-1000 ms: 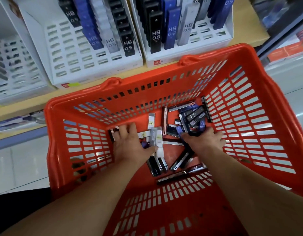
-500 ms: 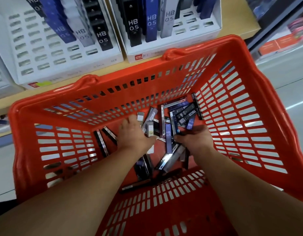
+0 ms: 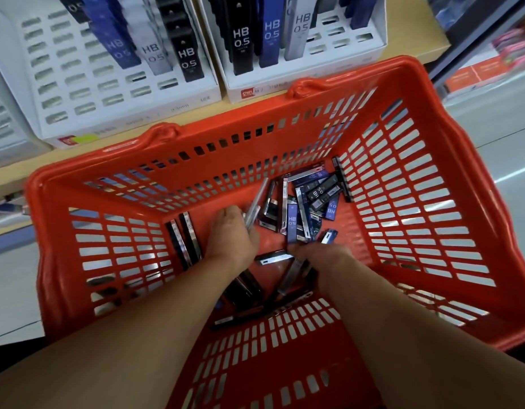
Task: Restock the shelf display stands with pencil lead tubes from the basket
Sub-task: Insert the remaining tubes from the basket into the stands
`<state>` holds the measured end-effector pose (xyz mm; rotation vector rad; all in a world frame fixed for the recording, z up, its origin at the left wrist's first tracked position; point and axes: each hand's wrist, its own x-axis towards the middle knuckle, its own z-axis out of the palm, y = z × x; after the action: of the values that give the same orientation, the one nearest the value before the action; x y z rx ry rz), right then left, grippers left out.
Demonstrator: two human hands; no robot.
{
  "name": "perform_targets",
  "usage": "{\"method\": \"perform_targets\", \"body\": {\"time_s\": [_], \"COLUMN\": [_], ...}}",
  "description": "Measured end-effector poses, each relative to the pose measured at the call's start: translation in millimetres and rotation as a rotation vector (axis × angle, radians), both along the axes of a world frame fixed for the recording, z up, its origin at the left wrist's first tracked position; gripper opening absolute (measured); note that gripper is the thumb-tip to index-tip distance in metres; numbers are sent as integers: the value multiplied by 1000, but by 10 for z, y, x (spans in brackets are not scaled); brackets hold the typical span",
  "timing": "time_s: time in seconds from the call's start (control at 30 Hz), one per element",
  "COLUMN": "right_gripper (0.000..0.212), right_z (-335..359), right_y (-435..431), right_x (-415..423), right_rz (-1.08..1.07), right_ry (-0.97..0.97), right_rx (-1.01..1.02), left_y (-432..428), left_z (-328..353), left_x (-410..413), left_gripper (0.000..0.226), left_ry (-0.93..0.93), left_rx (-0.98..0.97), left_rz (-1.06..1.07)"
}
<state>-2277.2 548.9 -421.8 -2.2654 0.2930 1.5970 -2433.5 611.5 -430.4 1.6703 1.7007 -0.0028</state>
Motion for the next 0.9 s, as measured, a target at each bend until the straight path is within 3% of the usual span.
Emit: {"method": "perform_targets", "body": {"time_s": [0.1,0.17,0.2,0.33,0.43,0.5,0.7,0.8,0.9], "right_gripper": [129,134,128,54,28,26,48,19,17], "right_z": [-201,-292,-246,-55,11,31,-16,238,372], "right_y": [-41,-16,4,32,16,14,11,39,61], "right_x": [-221,-386,-466,-546,-495,-510,-412,-352,-239], "right_rz": [-16,21,48,61,86,115,26,-122,-175], "right_ry": [-159,-236,-254,-356,-314,-318,-189,-63,19], "right_rx": [-57,-90,-95,-65,-22,37,180,235,243], "left_y": [5,-33,-69,-212,-278,-302,-269,-266,-259], "left_z": [159,258,296,401,521,616,732,781,839], "left_x": [-109,-220,-276,-451,-488,-477,-446,-434,-452], "left_gripper": [25,30,26,23,22,20,31,31,22], "left_ry": [-50,-76,-92,-237,-368,-392,-409,-446,-434], "left_rx": [-107,-160,-182,-293,-421,-439,-498,-514,-487], "left_rz": [111,147,154,306,429,436,377,370,376]}}
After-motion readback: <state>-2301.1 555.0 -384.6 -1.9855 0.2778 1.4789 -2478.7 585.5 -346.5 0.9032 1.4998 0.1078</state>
